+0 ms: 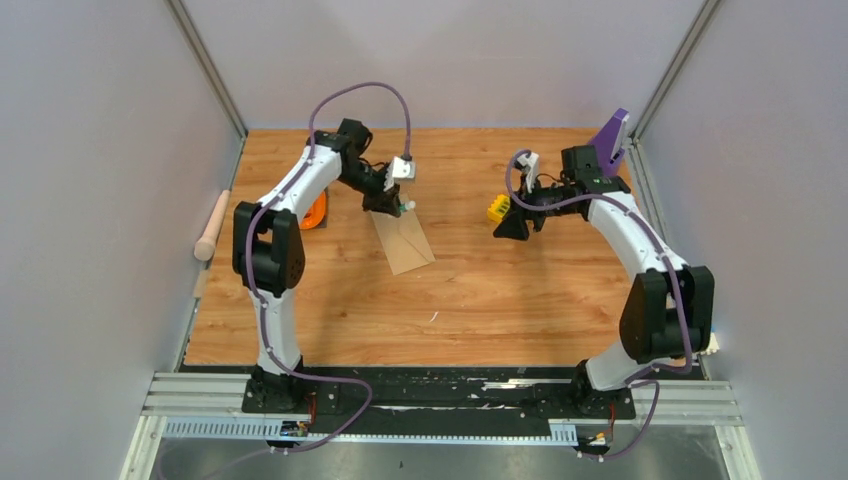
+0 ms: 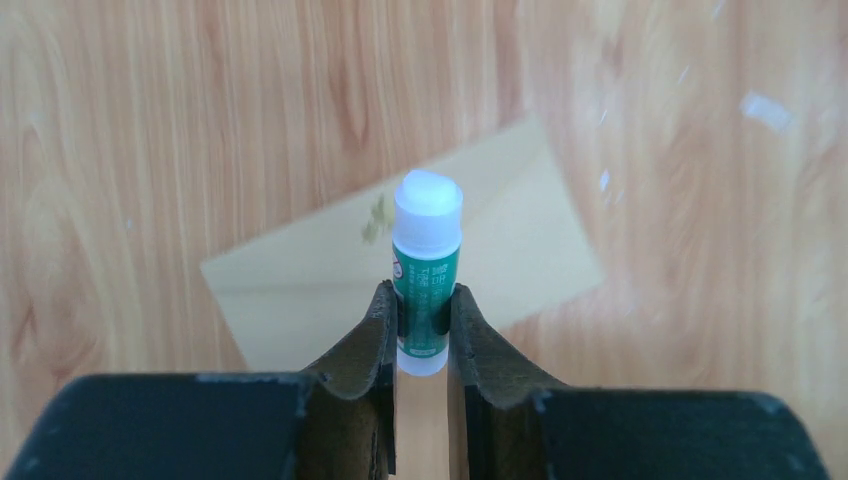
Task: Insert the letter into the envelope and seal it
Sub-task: Pick up the solid glue from the center of the board, then screw the solid glue.
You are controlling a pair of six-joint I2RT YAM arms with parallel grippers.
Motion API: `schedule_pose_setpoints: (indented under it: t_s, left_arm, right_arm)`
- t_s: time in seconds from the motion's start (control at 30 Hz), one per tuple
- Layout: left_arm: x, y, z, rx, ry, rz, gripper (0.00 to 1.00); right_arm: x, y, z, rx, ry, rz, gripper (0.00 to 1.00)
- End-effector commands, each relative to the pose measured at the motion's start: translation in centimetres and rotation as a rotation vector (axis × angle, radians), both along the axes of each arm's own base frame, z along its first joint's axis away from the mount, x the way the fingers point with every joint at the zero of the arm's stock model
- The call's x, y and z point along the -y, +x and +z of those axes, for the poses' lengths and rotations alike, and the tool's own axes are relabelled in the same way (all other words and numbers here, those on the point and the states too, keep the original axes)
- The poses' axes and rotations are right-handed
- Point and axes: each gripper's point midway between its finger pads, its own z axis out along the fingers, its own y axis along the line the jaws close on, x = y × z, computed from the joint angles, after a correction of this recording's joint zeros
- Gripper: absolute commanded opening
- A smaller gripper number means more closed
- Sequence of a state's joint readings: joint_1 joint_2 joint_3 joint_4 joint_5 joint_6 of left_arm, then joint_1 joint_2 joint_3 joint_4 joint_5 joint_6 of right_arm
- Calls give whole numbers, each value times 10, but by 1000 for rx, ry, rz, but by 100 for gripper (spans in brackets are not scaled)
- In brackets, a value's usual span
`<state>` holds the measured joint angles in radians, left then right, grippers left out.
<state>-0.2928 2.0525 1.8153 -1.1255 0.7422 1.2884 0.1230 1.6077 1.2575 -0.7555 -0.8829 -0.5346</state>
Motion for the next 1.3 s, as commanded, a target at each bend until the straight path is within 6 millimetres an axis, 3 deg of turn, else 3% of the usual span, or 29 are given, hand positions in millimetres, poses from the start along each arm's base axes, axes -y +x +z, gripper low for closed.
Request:
schedule_pose_setpoints:
  t_s: [0.0,0.03,0.07,0.1,0.13,0.17,0.2,0.23,0.3,0.37,0.4,0.43,0.53,0.6,0.7,0.77,0.83,0.9,1.07,1.27]
  left_arm:
    - [63,-12,107,-205,-476,115,6]
    - [67,-20,106,-378,-504,207,6]
    - [80,-3,143,-223,-645,122,6]
    - [82,-16,130,-484,-653,252,9]
    - [89,-1,176,-253,-815,154,12]
    - [90,-7,174,-460,-863,272,17]
    - [89,-11,206,-296,-1010,154,20]
    - [90,-16,219,-415,-1089,151,22]
    - [95,-11,229,-631,-1124,186,16]
    - [99,-8,236,-719,-1175,223,15]
    - [100,-7,230,-731,-1190,251,15]
    - [101,-9,239,-724,-1236,263,14]
    - [106,-14,237,-730,-1283,313,7]
    - [110,-19,238,-730,-1294,341,7]
    - [118,-29,244,-730,-1296,328,9]
    - [119,-31,245,-740,-1303,331,9]
    - [119,-33,245,-746,-1306,332,10]
    - [120,-34,245,-756,-1311,335,10]
    - [127,-44,244,-793,-1330,316,12]
    - [143,-65,249,-842,-1304,255,11]
  right_arm:
    - [-30,-20,73,296,274,266,62]
    - [-34,-25,81,321,322,307,64]
    - [-37,-29,87,342,363,341,71]
    - [-40,-32,91,356,400,369,95]
    - [-42,-34,95,367,435,393,99]
    - [-44,-35,97,378,461,413,100]
    - [-45,-35,99,386,481,429,100]
    - [-47,-36,99,395,499,444,100]
    - [-49,-36,97,411,516,463,100]
    - [-53,-35,95,358,537,462,100]
    - [-57,-32,94,333,542,464,100]
    - [-60,-28,89,230,526,422,100]
    - [-73,19,69,-40,359,137,100]
    - [-68,34,67,-127,301,55,100]
    - [-63,26,86,-48,315,81,100]
    - [-61,5,112,-30,415,145,100]
    - [-56,-19,120,-38,492,190,100]
    - [-48,-27,129,-40,540,195,99]
    - [-41,-27,158,-134,615,183,85]
    - [-70,-24,163,-280,642,238,72]
